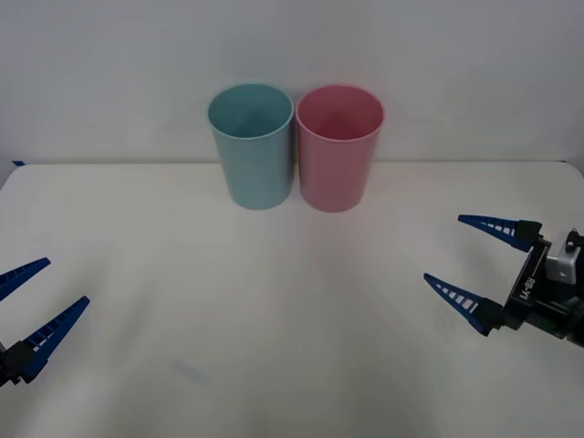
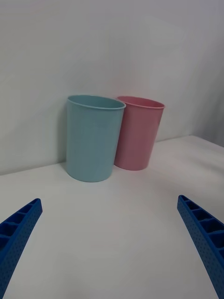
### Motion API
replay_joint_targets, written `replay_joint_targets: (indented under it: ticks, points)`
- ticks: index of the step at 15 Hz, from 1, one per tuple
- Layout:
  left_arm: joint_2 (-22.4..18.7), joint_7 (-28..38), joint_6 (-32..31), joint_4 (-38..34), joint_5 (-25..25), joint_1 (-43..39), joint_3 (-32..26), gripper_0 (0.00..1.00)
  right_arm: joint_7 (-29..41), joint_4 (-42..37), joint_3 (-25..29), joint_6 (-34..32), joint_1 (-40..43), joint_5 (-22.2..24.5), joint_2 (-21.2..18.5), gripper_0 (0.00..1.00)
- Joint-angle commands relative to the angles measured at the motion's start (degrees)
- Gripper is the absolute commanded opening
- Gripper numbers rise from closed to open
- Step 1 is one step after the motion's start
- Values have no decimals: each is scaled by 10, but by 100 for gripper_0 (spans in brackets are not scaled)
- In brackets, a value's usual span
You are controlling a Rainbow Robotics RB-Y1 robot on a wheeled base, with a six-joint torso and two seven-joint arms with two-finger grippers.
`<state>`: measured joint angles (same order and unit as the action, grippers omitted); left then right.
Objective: Grasp the object on the table and drop it into the matching bin: aluminum can to the light blue bin, PET bottle to the pink bin.
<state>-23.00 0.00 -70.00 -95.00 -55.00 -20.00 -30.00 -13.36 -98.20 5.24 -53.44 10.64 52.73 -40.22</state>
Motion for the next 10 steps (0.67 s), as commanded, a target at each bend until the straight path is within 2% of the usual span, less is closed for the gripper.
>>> replay_joint_targets:
  ticks: [1, 4, 10]
  points:
    - [0, 0, 0, 0, 0, 0, 0, 100, 0, 0, 47, -37, 45, 0, 9, 100]
    - [0, 0, 0, 0, 0, 0, 0, 100, 5, -1, 97, -74, 83, 1, 30, 100]
    - [0, 0, 0, 0, 0, 0, 0, 100, 6, -1, 127, -90, 116, 1, 37, 100]
